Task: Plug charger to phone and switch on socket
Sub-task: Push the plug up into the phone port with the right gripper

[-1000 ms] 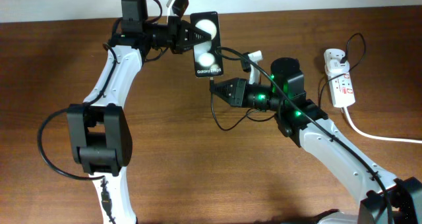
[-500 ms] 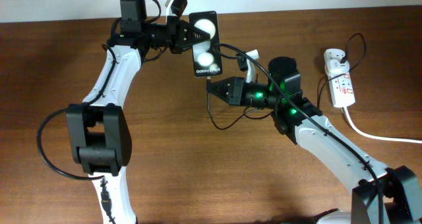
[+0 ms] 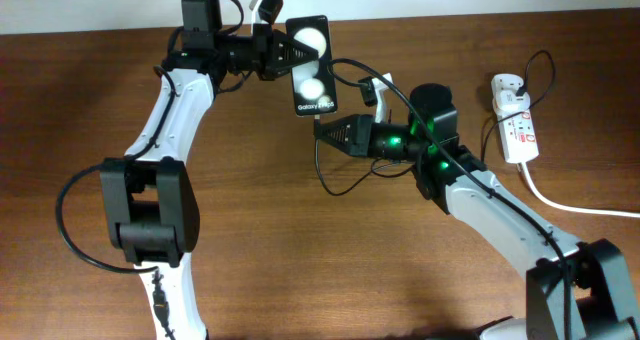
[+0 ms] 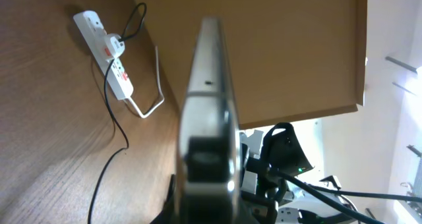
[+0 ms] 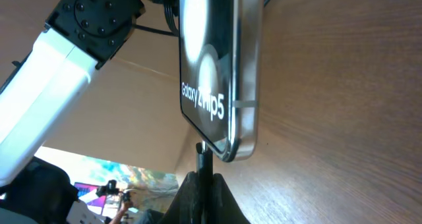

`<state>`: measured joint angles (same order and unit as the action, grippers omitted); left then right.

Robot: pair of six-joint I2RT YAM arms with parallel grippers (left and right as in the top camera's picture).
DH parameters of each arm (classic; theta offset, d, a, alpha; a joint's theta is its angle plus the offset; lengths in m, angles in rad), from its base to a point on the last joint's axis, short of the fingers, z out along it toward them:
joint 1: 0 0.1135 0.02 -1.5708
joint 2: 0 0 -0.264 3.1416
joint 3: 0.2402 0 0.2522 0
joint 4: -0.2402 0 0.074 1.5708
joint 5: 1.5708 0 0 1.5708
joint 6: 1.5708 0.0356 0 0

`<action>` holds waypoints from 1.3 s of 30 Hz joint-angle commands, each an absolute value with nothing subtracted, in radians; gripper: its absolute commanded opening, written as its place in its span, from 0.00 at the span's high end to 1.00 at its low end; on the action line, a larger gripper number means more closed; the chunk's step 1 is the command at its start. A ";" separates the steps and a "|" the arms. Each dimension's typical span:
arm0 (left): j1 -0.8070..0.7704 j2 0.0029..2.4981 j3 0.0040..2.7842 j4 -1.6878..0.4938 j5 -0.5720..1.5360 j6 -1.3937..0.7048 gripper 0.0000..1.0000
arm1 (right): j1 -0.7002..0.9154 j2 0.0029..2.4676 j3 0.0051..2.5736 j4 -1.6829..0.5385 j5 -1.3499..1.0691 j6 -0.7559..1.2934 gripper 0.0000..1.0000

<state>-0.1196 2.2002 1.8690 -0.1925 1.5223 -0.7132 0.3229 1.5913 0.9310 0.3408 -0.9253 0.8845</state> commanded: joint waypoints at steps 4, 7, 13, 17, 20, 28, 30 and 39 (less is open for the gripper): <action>-0.124 2.193 1.879 -0.192 1.574 -0.710 1.00 | 0.312 1.629 0.934 0.384 -0.931 0.934 0.96; -0.124 2.193 1.879 -0.192 1.574 -0.710 1.00 | 0.295 1.629 0.934 0.384 -0.931 0.934 0.96; -0.124 2.193 1.879 -0.192 1.574 -0.710 1.00 | 0.258 1.630 0.934 0.420 -0.933 0.933 0.96; -0.124 2.193 1.879 -0.192 1.574 -0.710 1.00 | 0.274 1.630 0.934 0.427 -0.951 0.929 0.96; -0.124 2.193 1.879 -0.192 1.574 -0.710 1.00 | 0.290 1.652 0.934 0.436 -0.975 0.925 0.96; -0.124 2.193 1.879 -0.192 1.574 -0.710 1.00 | 0.285 1.720 0.934 0.619 -1.052 0.993 0.96; -0.124 2.193 1.879 -0.192 1.574 -0.710 1.00 | 0.266 1.720 0.934 0.619 -1.051 0.993 0.96; -0.143 2.193 1.879 -0.195 1.574 -0.710 1.00 | 0.240 1.721 0.934 0.671 -1.032 0.992 0.96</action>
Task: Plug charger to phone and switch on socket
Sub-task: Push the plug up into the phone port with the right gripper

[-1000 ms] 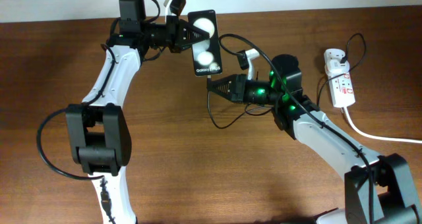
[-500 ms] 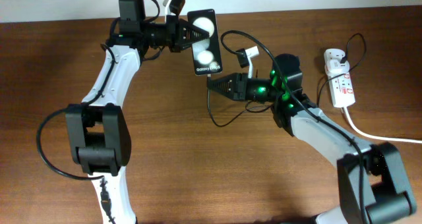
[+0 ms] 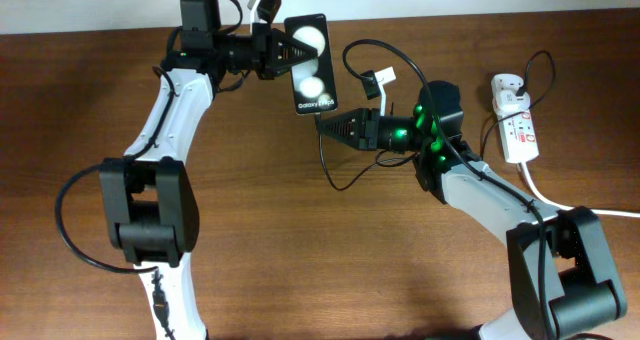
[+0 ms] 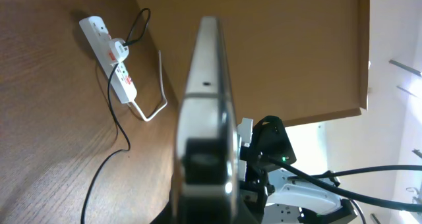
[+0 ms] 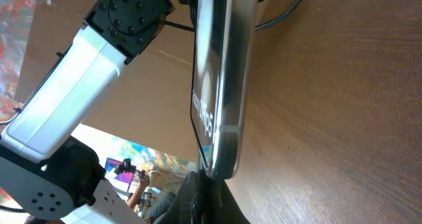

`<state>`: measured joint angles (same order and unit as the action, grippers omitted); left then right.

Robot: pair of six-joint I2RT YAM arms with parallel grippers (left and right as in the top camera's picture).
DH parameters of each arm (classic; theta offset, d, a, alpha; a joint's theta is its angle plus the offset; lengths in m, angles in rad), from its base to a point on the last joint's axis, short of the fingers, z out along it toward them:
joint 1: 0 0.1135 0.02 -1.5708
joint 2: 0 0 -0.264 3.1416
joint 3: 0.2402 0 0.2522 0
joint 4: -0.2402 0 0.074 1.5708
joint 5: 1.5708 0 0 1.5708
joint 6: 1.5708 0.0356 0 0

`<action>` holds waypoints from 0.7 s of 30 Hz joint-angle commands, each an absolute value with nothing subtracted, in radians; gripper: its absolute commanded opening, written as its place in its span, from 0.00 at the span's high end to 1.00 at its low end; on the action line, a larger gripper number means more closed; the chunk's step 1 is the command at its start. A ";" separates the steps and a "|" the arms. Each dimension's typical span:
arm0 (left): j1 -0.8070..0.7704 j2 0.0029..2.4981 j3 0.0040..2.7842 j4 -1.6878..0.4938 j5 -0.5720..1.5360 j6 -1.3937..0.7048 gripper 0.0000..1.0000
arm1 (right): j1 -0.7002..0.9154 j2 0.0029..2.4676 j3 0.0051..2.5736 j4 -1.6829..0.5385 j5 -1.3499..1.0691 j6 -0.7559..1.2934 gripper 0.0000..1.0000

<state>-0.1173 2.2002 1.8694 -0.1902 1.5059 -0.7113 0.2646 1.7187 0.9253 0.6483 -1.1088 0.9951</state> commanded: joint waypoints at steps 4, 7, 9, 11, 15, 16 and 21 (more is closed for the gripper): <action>-0.142 2.193 1.879 -0.195 1.574 -0.710 1.00 | 0.240 1.721 0.934 0.670 -1.039 0.993 0.96; -0.138 2.193 1.879 -0.195 1.574 -0.710 1.00 | 0.240 1.721 0.934 0.670 -1.059 0.993 0.91; -0.133 2.193 1.879 -0.194 1.574 -0.710 1.00 | 0.240 1.721 0.934 0.670 -1.070 0.994 0.91; -0.125 2.193 1.879 -0.195 1.574 -0.710 1.00 | 0.240 1.721 0.934 0.670 -1.071 0.993 0.78; -0.097 2.193 1.879 -0.195 1.574 -0.709 1.00 | 0.241 1.721 0.934 0.624 -1.089 0.986 0.75; -0.091 2.193 1.879 -0.194 1.571 -0.709 1.00 | 0.242 1.721 0.934 0.624 -1.097 0.981 0.75; -0.071 2.194 1.877 -0.197 1.528 -0.601 1.00 | 0.242 1.721 0.934 0.616 -1.115 0.959 0.54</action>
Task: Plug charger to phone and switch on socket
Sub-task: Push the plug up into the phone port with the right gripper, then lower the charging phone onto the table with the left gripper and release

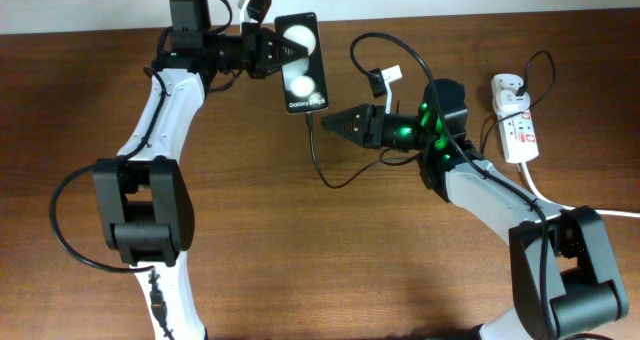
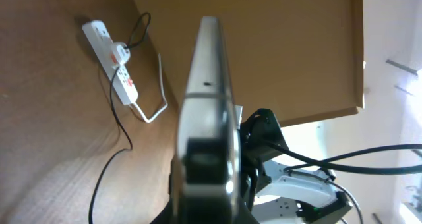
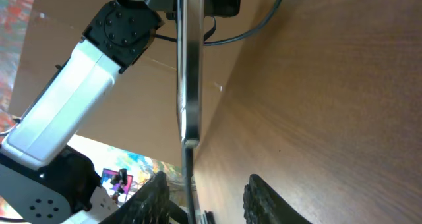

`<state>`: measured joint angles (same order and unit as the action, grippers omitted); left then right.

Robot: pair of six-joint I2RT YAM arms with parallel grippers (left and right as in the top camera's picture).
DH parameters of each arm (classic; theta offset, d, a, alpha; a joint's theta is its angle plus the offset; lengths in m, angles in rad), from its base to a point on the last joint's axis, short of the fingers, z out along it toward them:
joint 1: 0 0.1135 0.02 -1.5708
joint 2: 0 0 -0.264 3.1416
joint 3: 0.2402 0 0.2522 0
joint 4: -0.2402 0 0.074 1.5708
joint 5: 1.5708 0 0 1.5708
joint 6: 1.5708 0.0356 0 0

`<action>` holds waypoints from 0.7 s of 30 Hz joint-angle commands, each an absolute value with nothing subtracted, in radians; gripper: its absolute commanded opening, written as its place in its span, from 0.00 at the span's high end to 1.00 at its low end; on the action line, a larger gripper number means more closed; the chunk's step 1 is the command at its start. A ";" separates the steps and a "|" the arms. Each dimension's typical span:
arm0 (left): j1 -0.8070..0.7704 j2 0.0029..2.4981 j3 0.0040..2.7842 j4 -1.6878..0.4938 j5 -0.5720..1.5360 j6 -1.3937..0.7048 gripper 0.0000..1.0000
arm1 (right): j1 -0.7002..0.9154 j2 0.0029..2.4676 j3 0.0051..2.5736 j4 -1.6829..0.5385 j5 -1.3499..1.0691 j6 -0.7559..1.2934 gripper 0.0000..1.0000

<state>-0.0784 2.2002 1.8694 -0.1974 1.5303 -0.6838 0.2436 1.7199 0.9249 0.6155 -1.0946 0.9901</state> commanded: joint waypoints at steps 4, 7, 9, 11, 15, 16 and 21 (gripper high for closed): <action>-0.071 2.194 1.798 -0.225 1.354 -0.596 1.00 | 0.241 1.721 0.934 0.462 -1.114 0.873 0.49; -0.071 2.194 1.726 -0.226 1.274 -0.574 1.00 | 0.242 1.721 0.934 0.385 -1.046 0.836 0.36; -0.074 2.194 1.696 -0.236 1.235 -0.562 1.00 | 0.241 1.721 0.934 0.331 -0.995 0.792 0.36; -0.078 2.194 1.676 -0.299 1.223 -0.503 1.00 | 0.241 1.721 0.935 0.260 -0.940 0.755 0.36; -0.083 2.194 1.673 -0.446 1.151 -0.416 1.00 | 0.237 1.692 0.961 0.061 -0.793 0.672 0.38; -0.087 2.194 1.670 -0.483 1.096 -0.408 1.00 | 0.232 1.687 1.002 -0.061 -0.739 0.612 0.38; -0.096 2.197 1.668 -0.522 0.987 -0.390 1.00 | 0.221 1.687 1.172 -0.392 -0.572 0.441 0.38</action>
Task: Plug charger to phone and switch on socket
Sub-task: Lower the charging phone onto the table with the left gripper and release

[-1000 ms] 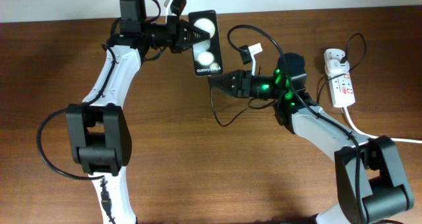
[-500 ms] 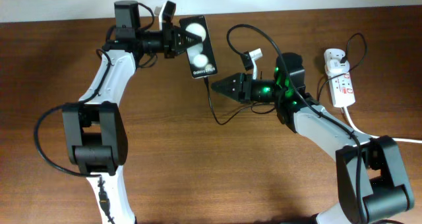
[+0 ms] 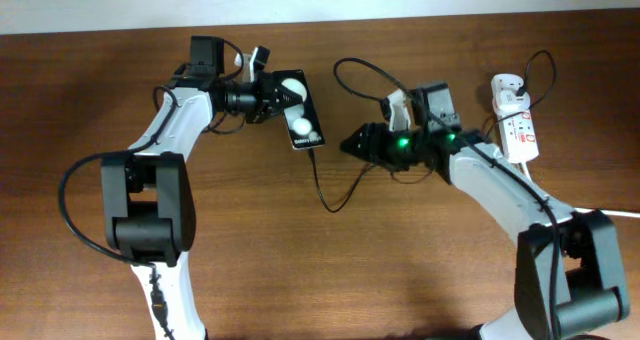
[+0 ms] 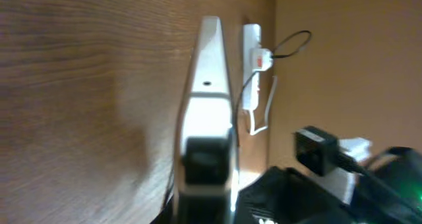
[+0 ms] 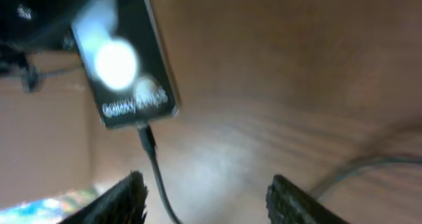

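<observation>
The black phone with its screen lit is held low over the table, my left gripper shut on its upper end. In the left wrist view the phone shows edge-on. The black charger cable is plugged into the phone's bottom end and loops away to the right. My right gripper hangs open just right of the cable, holding nothing. The right wrist view shows the phone and the plug ahead of the open fingers. The white power strip lies at the far right, with a white adapter in it.
A white mains lead runs from the power strip off the right edge. Slack black cable arches above my right arm. The brown wooden table fills the view, with a wall edge along the back.
The phone has come down and toward the front, still in my left gripper. My open right gripper now sits lower and further right, away from the phone's bottom end.
My right gripper was shut on the charger plug just under the raised phone, then pressed up against the phone's bottom end. After that it stood open with the cable hanging from the phone. Now the plugged phone is held lower and the right gripper has drawn back.
</observation>
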`<state>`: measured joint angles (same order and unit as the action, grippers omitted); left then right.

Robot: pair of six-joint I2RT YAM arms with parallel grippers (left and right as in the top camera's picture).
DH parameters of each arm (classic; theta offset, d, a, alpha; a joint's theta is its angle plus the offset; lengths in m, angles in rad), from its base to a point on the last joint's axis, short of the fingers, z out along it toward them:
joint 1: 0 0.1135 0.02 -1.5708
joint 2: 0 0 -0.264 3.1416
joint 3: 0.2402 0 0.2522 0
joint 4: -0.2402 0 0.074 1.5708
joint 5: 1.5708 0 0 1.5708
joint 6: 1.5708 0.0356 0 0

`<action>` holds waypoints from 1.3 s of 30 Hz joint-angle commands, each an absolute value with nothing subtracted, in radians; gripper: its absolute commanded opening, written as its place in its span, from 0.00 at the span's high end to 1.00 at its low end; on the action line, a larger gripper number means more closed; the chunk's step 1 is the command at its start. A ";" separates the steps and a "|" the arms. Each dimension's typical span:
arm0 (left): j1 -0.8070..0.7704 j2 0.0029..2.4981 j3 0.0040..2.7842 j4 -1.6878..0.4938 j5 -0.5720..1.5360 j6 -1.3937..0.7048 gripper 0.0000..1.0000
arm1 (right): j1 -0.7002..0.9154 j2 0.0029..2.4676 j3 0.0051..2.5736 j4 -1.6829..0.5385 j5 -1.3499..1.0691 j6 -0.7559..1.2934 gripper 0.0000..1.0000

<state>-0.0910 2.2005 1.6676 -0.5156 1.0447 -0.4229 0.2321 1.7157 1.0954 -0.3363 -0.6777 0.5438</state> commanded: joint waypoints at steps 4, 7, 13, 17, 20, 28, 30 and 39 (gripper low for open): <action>-0.096 2.268 1.668 -0.536 0.987 -0.391 1.00 | 0.222 1.679 1.339 -0.664 -0.385 0.329 0.40; -0.096 2.332 1.668 -0.537 0.988 -0.391 1.00 | 0.221 1.679 1.426 -0.793 -0.316 0.284 0.39; -0.099 2.349 1.668 -0.556 0.896 -0.391 1.00 | 0.221 1.678 1.431 -0.821 -0.316 0.284 0.36; -0.123 2.349 1.668 -0.608 0.735 -0.391 1.00 | 0.221 1.678 1.431 -0.828 -0.316 0.284 0.35; -0.125 2.349 1.668 -0.610 0.718 -0.391 0.94 | 0.221 1.678 1.431 -0.828 -0.316 0.284 0.35; -0.124 2.349 1.668 -0.620 0.612 -0.391 0.52 | 0.221 1.678 1.431 -0.842 -0.302 0.284 0.31; -0.124 2.349 1.668 -0.645 0.533 -0.390 0.49 | 0.221 1.678 1.431 -0.842 -0.301 0.284 0.30; -0.125 2.349 1.669 -0.781 0.175 -0.387 0.42 | 0.221 1.678 1.430 -0.845 -0.286 0.284 0.29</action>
<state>-0.1333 2.2826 1.7111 -0.7452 0.4442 -0.4034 0.2276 1.6970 1.4120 -0.8413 -0.3099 0.2874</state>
